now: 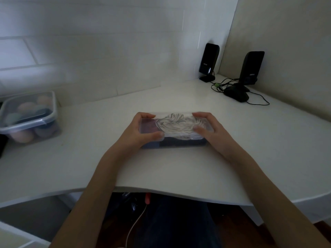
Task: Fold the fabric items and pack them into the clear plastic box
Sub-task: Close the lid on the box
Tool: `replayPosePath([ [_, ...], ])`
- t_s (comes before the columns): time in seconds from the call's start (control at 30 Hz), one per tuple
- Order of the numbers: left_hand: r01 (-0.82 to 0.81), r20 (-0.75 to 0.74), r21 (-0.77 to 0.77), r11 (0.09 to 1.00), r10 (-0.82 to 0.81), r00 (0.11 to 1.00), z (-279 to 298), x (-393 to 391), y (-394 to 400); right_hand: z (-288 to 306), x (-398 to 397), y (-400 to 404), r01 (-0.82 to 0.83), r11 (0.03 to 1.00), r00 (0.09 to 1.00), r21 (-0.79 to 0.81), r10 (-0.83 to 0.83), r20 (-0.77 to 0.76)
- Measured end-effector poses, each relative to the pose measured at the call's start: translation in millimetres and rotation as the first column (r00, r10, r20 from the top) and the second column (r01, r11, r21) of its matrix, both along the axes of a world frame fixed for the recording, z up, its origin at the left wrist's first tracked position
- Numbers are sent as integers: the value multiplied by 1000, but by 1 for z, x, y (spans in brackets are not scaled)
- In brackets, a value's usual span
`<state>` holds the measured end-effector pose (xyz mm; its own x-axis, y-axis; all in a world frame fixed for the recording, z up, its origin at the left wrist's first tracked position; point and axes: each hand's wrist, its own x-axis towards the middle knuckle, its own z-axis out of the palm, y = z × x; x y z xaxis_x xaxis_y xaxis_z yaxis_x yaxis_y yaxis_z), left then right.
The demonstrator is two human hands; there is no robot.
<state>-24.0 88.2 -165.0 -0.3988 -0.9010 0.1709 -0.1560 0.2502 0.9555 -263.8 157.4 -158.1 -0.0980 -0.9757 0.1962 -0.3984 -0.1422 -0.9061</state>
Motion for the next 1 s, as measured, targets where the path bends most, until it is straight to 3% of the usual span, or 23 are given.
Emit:
replayPosePath([
  [0.4, 1, 8, -44, 999, -1, 1000, -3, 0, -1, -2, -1, -2, -31, 999, 999, -25, 31, 30],
  [0.7, 40, 97, -116, 992, -29, 995, -1, 5, 1, -6, -9, -3, -83, 996, 994, -9, 83, -65],
  [1.0, -21, 135, -190, 981, 48, 990, -1, 5, 2, -6, -9, -5, -65, 995, 986, -73, 53, -159],
])
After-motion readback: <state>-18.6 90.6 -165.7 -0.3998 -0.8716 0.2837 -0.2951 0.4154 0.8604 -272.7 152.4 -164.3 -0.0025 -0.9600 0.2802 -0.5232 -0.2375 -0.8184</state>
